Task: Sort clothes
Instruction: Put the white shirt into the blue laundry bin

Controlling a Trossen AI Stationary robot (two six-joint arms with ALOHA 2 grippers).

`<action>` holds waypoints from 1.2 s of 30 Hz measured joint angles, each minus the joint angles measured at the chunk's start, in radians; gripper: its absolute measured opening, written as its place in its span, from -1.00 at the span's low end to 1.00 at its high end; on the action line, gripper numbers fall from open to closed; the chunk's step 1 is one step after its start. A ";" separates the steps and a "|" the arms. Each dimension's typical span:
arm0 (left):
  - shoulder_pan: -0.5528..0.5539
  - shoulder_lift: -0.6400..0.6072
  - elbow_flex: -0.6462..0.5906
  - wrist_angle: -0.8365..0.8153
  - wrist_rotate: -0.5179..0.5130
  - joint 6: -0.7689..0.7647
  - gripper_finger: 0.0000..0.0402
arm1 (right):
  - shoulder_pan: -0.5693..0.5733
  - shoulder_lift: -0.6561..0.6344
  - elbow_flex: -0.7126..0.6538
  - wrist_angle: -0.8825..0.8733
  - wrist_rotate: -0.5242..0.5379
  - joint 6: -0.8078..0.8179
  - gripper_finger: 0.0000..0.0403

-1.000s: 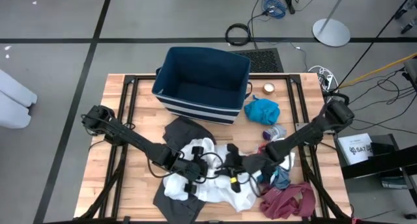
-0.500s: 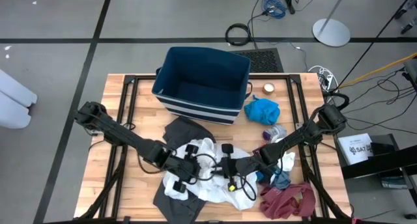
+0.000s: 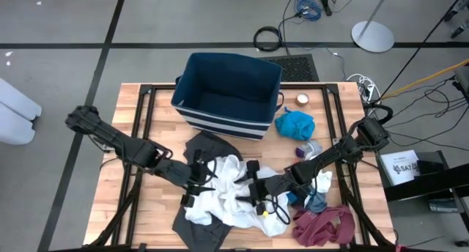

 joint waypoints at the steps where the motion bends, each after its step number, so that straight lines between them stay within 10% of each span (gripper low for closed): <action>1: 0.000 -0.006 0.000 0.000 -0.009 0.000 -0.05 | -0.010 0.006 0.001 0.003 -0.001 -0.014 0.35; 13: 0.001 -0.026 0.000 -0.009 -0.029 0.008 -0.05 | -0.124 0.304 0.349 -0.314 -0.165 -0.234 0.37; 25: 0.001 -0.026 0.000 -0.014 -0.029 0.003 -0.05 | -0.166 0.555 0.681 -0.793 -0.349 0.090 0.34; 36: 0.001 -0.026 0.000 -0.017 -0.029 0.000 -0.05 | -0.176 0.543 0.681 -0.842 -0.386 0.156 -0.57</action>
